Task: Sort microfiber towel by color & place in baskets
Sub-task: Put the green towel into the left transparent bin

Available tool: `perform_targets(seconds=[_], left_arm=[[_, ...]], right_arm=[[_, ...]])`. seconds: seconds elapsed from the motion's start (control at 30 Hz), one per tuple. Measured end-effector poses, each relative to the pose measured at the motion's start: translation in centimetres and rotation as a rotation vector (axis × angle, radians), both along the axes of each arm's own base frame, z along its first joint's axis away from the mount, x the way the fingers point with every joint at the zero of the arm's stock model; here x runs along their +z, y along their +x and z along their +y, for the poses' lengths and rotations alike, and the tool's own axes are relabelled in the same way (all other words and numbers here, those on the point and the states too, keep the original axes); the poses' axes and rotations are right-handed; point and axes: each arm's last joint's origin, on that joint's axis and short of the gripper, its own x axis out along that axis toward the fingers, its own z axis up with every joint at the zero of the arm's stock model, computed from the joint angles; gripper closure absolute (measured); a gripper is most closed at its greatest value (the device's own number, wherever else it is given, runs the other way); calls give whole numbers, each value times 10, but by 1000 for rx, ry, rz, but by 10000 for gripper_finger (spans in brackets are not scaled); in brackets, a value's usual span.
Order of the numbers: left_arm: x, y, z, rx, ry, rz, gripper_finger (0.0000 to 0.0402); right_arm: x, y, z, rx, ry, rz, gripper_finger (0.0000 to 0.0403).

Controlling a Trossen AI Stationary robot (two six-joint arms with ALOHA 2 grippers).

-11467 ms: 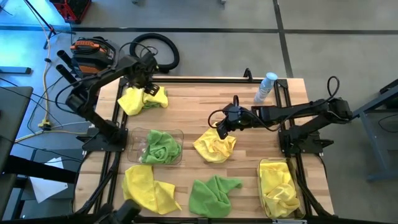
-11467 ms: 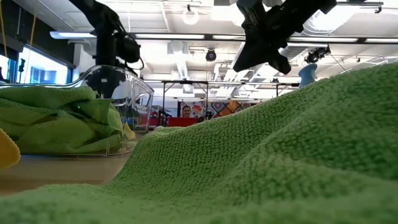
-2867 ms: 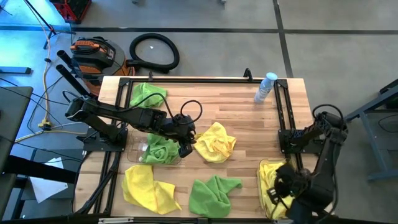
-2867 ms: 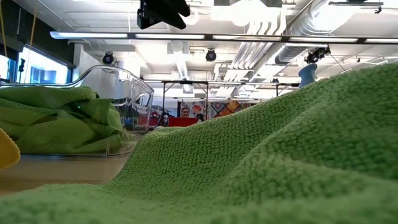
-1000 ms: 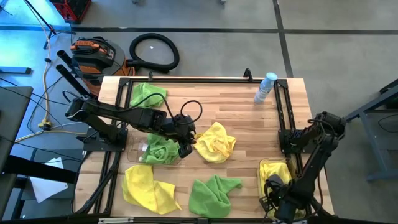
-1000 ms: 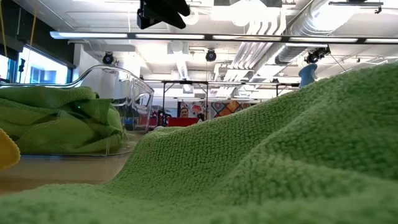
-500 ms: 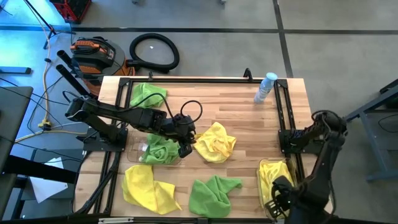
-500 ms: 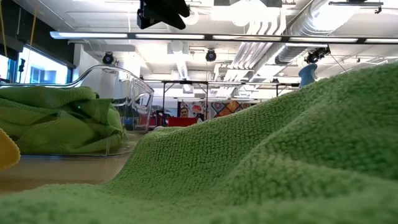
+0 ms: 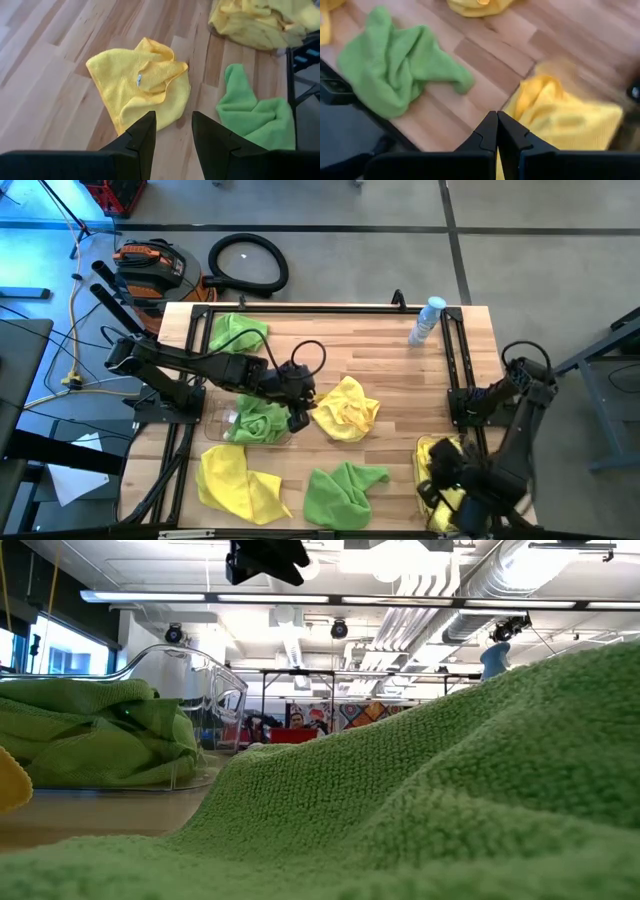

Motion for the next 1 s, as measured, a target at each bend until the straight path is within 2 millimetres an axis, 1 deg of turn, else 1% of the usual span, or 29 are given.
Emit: perform_targets(seconds=[0.1,0.2,0.4,0.53,0.67,0.8,0.93,1.0], left_arm=[[2,2,0,3,-5,-27,289],[4,4,2,14,-8,-51,289],[4,5,8,96,-7,-66,289],[4,5,15,188,12,-71,289],[-1,0,32,335,-25,-11,289],[-11,-12,58,480,-34,137,289],[-18,-27,81,501,34,310,289],[-19,-33,91,516,63,364,289]], right_arm=[[-16,15,-12,75,22,-23,403],[-34,26,-32,147,4,-103,403],[-61,28,-93,193,1,-255,403],[-71,29,-129,248,2,-421,403],[-81,29,-160,310,22,-545,403],[-86,30,-185,340,42,-593,403],[-86,34,-202,354,9,-593,403],[-83,38,-209,363,-5,-614,403]])
